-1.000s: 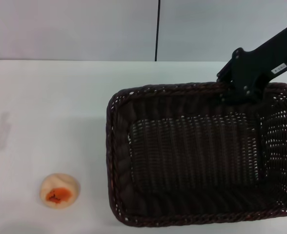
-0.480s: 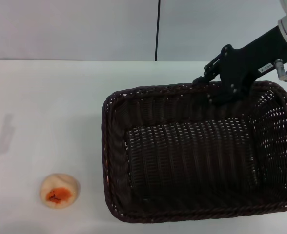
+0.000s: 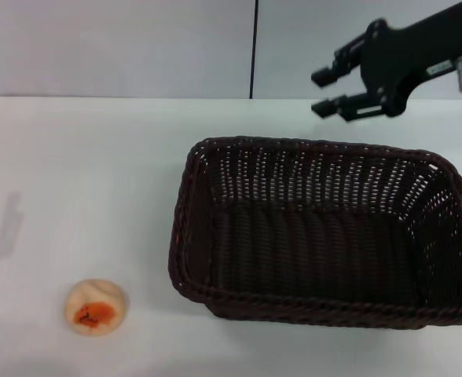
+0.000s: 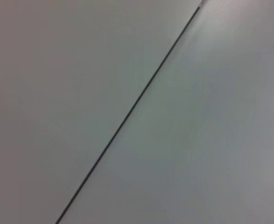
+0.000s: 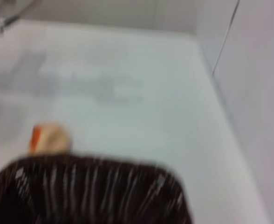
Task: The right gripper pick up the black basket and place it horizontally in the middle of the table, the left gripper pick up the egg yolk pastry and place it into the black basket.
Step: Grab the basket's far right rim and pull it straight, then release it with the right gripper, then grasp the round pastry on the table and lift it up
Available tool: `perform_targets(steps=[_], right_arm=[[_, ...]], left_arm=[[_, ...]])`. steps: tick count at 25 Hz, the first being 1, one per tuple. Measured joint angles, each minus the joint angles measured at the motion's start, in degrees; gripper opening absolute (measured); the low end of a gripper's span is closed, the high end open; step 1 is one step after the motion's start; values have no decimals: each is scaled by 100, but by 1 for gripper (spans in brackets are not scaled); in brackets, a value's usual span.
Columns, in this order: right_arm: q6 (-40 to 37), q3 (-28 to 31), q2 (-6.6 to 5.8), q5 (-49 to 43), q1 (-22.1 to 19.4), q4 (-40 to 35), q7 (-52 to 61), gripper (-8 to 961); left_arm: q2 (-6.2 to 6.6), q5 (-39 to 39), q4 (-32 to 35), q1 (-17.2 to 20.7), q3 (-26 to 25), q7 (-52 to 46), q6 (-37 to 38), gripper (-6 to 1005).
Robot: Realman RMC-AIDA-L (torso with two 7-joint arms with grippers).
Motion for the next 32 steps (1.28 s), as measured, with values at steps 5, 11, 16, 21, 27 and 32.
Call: perform_targets(steps=[5, 11, 16, 21, 27, 32], right_arm=[[172, 109, 30, 1448, -750, -653, -229, 393], [622, 737, 390, 3099, -1788, -549, -772, 393], [955, 1179, 511, 4920, -2253, 904, -1875, 393], [915, 1363, 509, 6503, -2471, 2516, -3137, 393], [1114, 1367, 491, 7341, -2323, 3489, -3593, 393], [1159, 1368, 498, 7725, -2193, 3807, -3893, 393]], left_arm=[[14, -18, 46, 58, 45, 21, 62, 712], [23, -44, 48, 158, -2, 39, 125, 712], [23, -47, 83, 21, -1, 68, 97, 712], [15, -51, 93, -88, 9, 122, 61, 711], [15, -53, 94, -131, 0, 197, 50, 711], [24, -53, 124, -132, 0, 205, 48, 711]])
